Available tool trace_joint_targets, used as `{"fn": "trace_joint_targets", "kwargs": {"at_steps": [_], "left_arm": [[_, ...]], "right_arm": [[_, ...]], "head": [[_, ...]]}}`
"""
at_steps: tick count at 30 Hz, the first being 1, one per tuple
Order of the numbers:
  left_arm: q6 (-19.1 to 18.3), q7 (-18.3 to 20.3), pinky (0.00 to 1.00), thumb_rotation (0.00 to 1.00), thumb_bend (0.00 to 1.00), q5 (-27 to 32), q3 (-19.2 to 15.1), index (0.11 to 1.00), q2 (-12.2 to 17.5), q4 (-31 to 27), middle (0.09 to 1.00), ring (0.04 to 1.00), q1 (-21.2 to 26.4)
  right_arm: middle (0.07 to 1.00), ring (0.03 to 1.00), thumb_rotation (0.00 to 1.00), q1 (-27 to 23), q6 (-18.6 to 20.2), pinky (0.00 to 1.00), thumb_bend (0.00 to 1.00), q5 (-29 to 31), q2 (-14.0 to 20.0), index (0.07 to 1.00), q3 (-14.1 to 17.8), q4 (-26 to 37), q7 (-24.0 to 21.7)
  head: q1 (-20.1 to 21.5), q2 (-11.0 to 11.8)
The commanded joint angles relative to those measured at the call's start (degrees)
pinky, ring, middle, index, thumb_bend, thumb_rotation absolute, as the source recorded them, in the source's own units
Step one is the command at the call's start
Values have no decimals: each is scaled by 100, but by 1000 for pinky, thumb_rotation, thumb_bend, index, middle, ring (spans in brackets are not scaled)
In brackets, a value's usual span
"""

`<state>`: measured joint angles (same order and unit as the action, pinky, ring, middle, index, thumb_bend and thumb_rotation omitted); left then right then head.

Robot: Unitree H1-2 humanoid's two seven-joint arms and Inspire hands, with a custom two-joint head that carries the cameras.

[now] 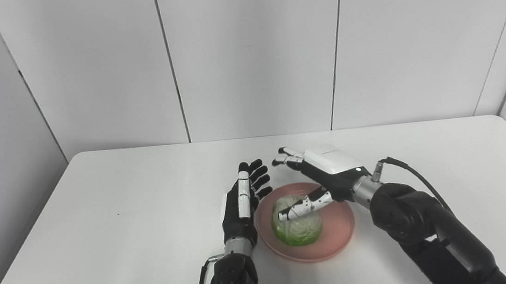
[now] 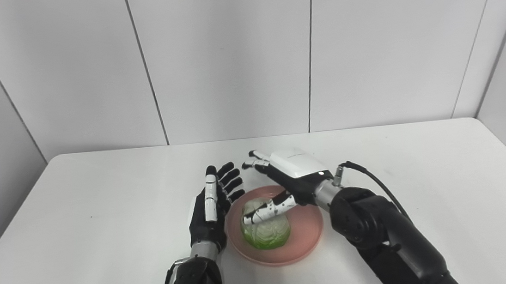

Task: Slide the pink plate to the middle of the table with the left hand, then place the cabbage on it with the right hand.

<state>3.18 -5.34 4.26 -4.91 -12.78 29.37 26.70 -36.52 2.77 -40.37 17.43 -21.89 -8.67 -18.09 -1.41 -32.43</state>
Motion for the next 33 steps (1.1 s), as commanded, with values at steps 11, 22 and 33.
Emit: {"fn": "trace_joint_targets", "kwargs": {"at_steps": [11,22,33], "left_arm": [[364,-604,933,1000,608,-704,45,866,269,46,916,920,-340],[590,-794,929,1000,600,-746,3,866,490,242,911,928,-156],[175,-603,964,1000,601,-509,-60,879,639,212,921,960,-25]], "right_arm": [[868,832,1000,416,-999,725,841,1662,-830,854,1531,-844,2128],[827,764,1000,588,-1062,718,804,3883,-1583,856,2694,-2001,2118],[852,811,1000,803,-1131,776,794,4131,-1767,869,2791,-2417,2294]], "head": [[1,-22],[31,-33],[35,-40]]}}
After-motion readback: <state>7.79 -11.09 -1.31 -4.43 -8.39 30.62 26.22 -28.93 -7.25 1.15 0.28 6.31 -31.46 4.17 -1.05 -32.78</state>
